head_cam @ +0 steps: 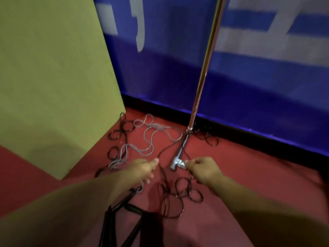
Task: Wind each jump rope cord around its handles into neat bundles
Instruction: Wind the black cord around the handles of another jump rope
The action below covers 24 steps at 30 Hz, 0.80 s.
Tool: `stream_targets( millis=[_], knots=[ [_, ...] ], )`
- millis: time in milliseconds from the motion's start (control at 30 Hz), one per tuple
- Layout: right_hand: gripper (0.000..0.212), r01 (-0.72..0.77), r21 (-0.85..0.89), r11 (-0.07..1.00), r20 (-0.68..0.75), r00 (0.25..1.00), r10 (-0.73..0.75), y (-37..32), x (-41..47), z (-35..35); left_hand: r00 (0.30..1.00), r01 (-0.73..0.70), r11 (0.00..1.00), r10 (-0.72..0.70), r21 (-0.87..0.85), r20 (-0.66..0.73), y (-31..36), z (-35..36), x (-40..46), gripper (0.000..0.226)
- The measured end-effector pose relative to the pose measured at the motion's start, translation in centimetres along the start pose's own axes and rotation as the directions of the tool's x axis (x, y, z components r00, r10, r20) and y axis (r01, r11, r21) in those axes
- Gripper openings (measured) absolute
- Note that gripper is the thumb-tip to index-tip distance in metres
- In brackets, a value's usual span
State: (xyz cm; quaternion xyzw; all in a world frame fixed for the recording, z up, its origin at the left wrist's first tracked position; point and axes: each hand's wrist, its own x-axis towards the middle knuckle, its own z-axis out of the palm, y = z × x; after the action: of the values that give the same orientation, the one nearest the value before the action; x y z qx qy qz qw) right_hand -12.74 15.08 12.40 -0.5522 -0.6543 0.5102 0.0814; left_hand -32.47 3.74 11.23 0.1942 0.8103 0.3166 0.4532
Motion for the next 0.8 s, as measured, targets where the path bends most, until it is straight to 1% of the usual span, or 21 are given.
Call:
stream_targets(
  millis=[67,133,200,267,300,367,400,467,533,633,667,733,800],
  knots=[
    [0.034,-0.029,-0.041,0.999,0.026,0.999,0.03,1.5,0.9,1.5,0.999,0.012,0.998,-0.009,0.067,-0.038,-4.0,-0.4,1.8,0.049],
    [0.036,-0.054,-0.081,0.995,0.045,0.997,0.058,3.0,1.3,2.6,0.998,0.02,0.997,-0.016,0.077,-0.058,-7.4,-0.4,2.3,0.049],
    [0.039,-0.082,-0.14,0.987,0.096,0.991,0.096,5.0,1.9,4.3,0.997,0.06,0.996,-0.057,0.063,-0.042,-10.8,0.6,2.8,0.044],
    [0.04,-0.105,-0.189,0.976,0.147,0.98,0.134,6.4,2.0,5.5,0.995,0.093,0.994,-0.092,0.055,-0.037,-12.8,2.2,2.3,0.036],
    [0.039,-0.11,-0.232,0.966,0.174,0.973,0.153,7.2,2.1,6.5,0.992,0.117,0.992,-0.115,0.042,-0.061,-14.2,3.1,2.0,0.031],
    [0.038,-0.101,-0.324,0.94,0.224,0.958,0.18,8.0,2.1,7.7,0.988,0.111,0.992,-0.103,0.063,-0.119,-16.2,4.7,0.8,0.023],
    [0.038,-0.099,-0.34,0.935,0.25,0.949,0.191,8.4,2.1,8.4,0.985,0.112,0.987,-0.095,0.112,-0.142,-17.1,5.1,-0.1,0.028],
    [0.034,-0.094,-0.325,0.941,0.286,0.939,0.192,9.0,2.0,9.6,0.988,0.089,0.954,-0.048,0.287,-0.147,-18.5,5.2,-1.8,0.045],
    [0.034,-0.097,-0.294,0.951,0.295,0.937,0.186,9.6,1.9,10.6,0.989,0.028,0.896,0.038,0.443,-0.141,-19.3,4.8,-2.8,0.062],
    [0.034,-0.091,-0.264,0.96,0.306,0.936,0.173,10.5,1.9,11.6,0.963,-0.067,0.815,0.204,0.575,-0.178,-19.1,4.1,-2.4,0.076],
    [0.033,-0.088,-0.272,0.958,0.309,0.935,0.174,10.7,1.9,11.8,0.955,-0.092,0.778,0.247,0.622,-0.167,-19.0,3.9,-1.9,0.08],
    [0.033,-0.086,-0.282,0.955,0.315,0.933,0.177,11.1,2.0,12.0,0.953,-0.159,0.667,0.296,0.727,-0.063,-18.8,3.7,-1.1,0.085],
    [0.032,-0.087,-0.291,0.953,0.318,0.93,0.182,11.4,2.1,11.9,0.96,-0.191,0.515,0.275,0.836,0.05,-18.7,3.8,-0.5,0.083]
  ],
)
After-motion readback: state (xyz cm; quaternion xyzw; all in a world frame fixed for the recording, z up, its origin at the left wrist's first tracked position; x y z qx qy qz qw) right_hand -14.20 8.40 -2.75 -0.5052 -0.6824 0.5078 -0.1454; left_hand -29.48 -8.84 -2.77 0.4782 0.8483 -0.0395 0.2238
